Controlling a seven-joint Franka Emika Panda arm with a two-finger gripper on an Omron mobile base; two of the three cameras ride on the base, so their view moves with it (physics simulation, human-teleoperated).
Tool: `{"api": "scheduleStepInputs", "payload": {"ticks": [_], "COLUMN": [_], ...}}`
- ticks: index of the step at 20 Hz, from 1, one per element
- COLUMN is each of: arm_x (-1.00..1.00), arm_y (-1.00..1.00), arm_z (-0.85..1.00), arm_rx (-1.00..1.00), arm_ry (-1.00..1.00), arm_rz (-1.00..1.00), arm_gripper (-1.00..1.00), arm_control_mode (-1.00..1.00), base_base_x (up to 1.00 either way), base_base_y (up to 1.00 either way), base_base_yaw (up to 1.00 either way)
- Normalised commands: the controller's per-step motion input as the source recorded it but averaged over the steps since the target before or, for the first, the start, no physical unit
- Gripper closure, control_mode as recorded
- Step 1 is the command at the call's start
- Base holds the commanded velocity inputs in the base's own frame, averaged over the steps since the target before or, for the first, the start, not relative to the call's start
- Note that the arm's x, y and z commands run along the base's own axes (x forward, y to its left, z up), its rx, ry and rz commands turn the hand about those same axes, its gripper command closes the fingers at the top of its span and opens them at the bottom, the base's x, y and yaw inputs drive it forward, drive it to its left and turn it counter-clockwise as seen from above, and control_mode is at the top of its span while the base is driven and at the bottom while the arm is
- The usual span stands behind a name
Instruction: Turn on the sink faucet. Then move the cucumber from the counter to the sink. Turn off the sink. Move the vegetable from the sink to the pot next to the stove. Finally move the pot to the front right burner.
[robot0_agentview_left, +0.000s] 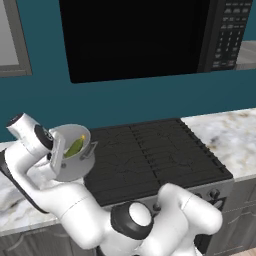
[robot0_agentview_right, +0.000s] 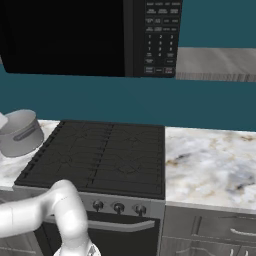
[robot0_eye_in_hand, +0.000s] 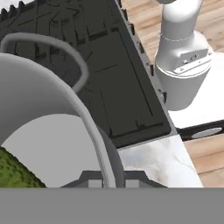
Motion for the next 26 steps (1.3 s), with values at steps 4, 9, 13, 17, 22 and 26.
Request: {"api": "scheduleStepInputs", "payload": {"ticks": [4,9,13,17,22,26], "arm_x": [-0.32,-0.28,-0.25,-0.19,-0.04,0.0], "arm_y": [-0.63,-0.62,-0.63,-0.66,-0.77,-0.82], "arm_z": [0.0,0.05,0.02,0.0,0.01,0.08], "arm_rx": [0.0,0.0,0.0,0.0,0.0,0.0], "arm_ry": [-0.08,-0.13,-0.16,-0.17,-0.16,-0.12], "arm_rz": [-0.36,-0.35,-0.34,-0.33,-0.29,-0.27], "arm_gripper": [1.0,1.0,1.0,1.0,1.0,1.0], "arm_control_mode": [-1.0,-1.0,-1.0,-1.0,-1.0,-1.0], "base_base_x": [0.0,0.0,0.0,0.0,0.0,0.0], "base_base_y": [0.0,0.0,0.0,0.0,0.0,0.0], "base_base_yaw": [0.0,0.0,0.0,0.0,0.0,0.0]}}
